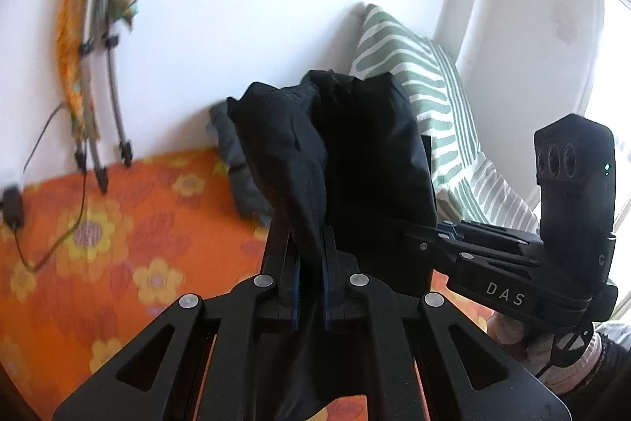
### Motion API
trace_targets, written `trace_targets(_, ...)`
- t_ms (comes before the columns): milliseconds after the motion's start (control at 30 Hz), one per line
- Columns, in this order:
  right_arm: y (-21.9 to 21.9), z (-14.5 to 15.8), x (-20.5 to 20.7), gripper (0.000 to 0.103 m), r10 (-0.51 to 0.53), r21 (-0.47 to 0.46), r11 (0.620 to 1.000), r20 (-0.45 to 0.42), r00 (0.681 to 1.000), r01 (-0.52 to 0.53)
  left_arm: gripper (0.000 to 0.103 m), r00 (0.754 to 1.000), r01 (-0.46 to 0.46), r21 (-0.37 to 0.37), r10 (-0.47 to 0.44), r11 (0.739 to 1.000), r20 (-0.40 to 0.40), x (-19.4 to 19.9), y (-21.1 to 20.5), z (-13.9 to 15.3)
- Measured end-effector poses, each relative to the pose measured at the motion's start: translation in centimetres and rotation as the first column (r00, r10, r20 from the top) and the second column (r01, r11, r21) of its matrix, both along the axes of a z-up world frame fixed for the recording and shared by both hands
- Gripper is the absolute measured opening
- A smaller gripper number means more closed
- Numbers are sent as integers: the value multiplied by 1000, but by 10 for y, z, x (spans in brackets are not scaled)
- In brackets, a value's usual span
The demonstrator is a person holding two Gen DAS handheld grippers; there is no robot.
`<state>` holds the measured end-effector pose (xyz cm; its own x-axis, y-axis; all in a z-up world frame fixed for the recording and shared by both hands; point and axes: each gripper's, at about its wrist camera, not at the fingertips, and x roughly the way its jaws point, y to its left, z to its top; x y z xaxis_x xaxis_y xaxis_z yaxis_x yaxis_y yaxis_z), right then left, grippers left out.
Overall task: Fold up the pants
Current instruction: 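Carry the bundle with both tools toward the striped pillow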
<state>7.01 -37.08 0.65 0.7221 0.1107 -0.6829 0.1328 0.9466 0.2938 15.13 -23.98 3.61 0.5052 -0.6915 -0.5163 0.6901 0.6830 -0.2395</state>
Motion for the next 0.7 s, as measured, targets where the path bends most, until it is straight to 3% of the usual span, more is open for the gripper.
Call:
trace_targets(400,-62,45,39,12,-66,-78,994,107,992,75,7,994,55,-41,-50,998,100,36,-67,42)
trace_targets(700,-111,50,105,12,-63,-144,987,91,994,76,7,994,58,-69,-51,996,95,90,-110,38)
